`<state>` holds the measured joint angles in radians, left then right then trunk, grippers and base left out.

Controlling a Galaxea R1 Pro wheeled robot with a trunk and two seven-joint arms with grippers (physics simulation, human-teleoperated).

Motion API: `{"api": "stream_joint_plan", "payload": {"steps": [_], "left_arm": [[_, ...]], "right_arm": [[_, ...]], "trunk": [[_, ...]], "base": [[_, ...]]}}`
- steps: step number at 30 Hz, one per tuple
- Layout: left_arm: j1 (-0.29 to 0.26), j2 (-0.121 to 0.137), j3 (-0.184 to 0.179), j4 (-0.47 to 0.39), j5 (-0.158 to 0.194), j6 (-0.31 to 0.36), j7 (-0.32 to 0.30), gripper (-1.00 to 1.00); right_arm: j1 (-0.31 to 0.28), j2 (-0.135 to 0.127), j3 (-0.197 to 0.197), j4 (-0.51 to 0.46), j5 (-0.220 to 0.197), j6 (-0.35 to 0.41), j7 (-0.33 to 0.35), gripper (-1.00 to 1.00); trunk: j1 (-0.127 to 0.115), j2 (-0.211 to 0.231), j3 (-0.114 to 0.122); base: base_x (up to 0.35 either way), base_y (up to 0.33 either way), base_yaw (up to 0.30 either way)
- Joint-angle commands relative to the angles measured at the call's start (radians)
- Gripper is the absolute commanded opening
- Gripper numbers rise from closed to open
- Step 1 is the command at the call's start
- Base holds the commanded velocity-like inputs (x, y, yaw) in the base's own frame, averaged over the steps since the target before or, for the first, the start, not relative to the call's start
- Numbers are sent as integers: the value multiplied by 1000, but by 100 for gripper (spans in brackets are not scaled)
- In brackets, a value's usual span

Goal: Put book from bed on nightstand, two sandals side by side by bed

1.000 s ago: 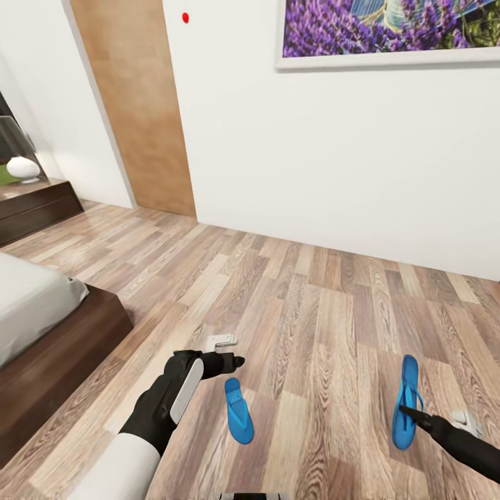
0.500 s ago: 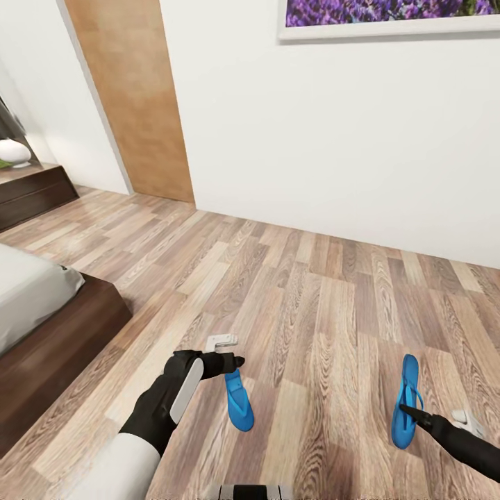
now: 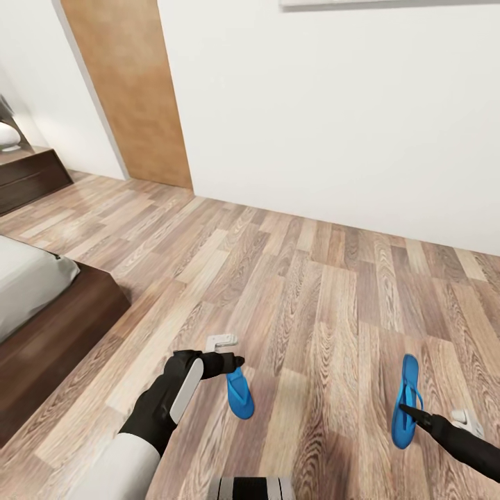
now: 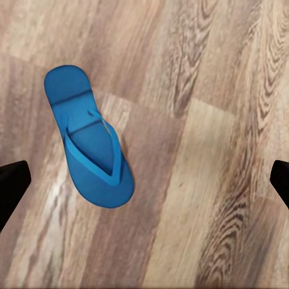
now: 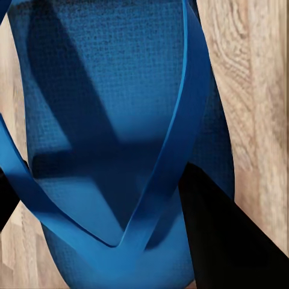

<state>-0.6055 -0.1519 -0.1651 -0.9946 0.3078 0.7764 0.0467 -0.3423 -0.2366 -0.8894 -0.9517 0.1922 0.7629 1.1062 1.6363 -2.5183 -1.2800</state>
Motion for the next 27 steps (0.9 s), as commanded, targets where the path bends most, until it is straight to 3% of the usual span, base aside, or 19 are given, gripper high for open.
{"api": "stream_joint_plan", "payload": {"steps": [1,27], "left_arm": [[0,0,-1,-1,7,4,5,100],[0,0,-1,-1,7,4,4,100]], "right_arm": [[-2,0,-3,-1,7,9,7,-100],[-1,0,-2,-1,7,7,7,-100]], "trunk": [[0,-1,-5],[12,-7,-105]], "base": [[0,0,0],[0,0,0]]}}
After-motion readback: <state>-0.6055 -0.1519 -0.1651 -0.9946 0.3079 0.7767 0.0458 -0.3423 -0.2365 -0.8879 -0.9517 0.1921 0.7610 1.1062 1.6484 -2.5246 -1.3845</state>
